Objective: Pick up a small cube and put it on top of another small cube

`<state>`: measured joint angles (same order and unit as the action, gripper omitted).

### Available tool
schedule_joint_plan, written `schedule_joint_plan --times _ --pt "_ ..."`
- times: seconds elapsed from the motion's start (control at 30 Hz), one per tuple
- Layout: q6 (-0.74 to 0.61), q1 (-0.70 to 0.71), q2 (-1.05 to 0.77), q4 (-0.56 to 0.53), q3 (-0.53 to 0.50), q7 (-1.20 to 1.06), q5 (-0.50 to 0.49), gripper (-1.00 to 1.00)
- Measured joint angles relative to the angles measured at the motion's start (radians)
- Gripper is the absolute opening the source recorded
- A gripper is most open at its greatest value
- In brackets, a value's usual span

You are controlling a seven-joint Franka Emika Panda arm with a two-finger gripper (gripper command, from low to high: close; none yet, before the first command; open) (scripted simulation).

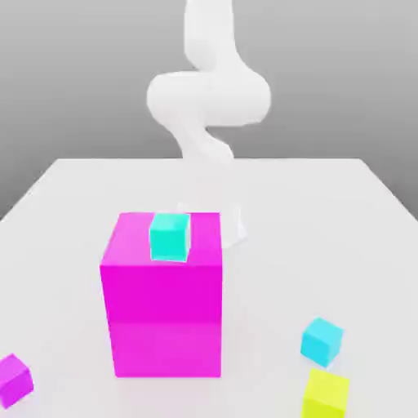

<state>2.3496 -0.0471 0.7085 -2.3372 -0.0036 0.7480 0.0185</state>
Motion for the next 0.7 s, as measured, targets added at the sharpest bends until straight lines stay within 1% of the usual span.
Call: schedule_joint_plan --times 0.23,0.47,0.6,0.7 --pt "0.141 -0.128 -0.261 -0.105 0.006 -0.143 0.046 0.0" --pt "0.279 -0.222 -0.514 -0.209 0.049 -0.268 0.07 0.0" --pt "0.359 -0.272 -0.659 -0.268 0.083 -0.313 0.047 0.0" --pt "0.419 -0.31 -0.767 -0.313 0.092 -0.322 -0.004 0.0"
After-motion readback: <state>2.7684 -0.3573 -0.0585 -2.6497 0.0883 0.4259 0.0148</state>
